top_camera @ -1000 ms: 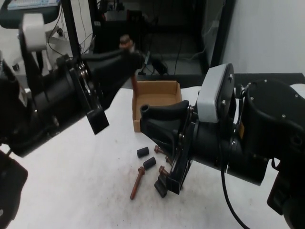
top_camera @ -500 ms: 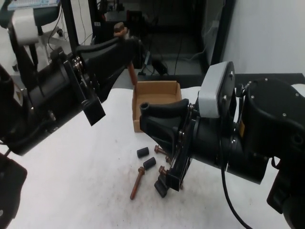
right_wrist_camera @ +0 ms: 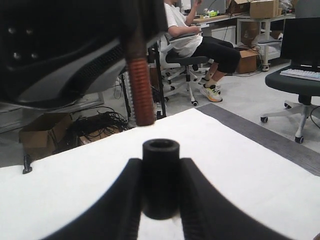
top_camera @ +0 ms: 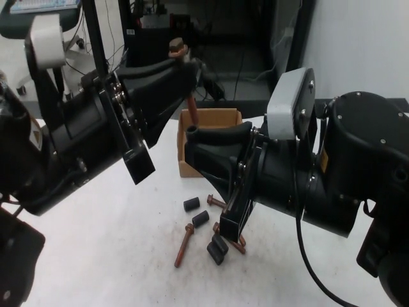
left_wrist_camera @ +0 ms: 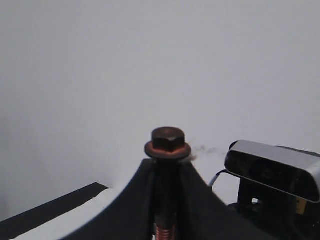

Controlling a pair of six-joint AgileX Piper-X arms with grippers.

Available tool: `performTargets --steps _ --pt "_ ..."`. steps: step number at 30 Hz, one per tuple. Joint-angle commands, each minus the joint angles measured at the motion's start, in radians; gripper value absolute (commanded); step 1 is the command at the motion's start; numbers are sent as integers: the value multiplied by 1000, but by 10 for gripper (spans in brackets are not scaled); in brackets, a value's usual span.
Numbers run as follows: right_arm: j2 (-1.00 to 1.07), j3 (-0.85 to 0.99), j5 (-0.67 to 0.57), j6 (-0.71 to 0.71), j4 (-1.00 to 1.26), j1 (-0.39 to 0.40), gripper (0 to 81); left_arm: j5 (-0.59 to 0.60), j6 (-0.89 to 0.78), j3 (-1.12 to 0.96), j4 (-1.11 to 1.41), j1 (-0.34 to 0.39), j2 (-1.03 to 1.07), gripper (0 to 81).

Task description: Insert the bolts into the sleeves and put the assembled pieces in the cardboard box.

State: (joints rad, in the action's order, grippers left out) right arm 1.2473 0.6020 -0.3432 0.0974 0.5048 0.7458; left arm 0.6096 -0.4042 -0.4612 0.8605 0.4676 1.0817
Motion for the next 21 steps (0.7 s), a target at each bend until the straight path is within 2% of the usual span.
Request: performTargets --steps 1,21 --pt "-2 13 -2 7 5 -1 8 -10 14 2 19 2 -4 4" --pt "-2 13 -2 -5 7 -1 8 -22 46 3 -42 2 -4 4"
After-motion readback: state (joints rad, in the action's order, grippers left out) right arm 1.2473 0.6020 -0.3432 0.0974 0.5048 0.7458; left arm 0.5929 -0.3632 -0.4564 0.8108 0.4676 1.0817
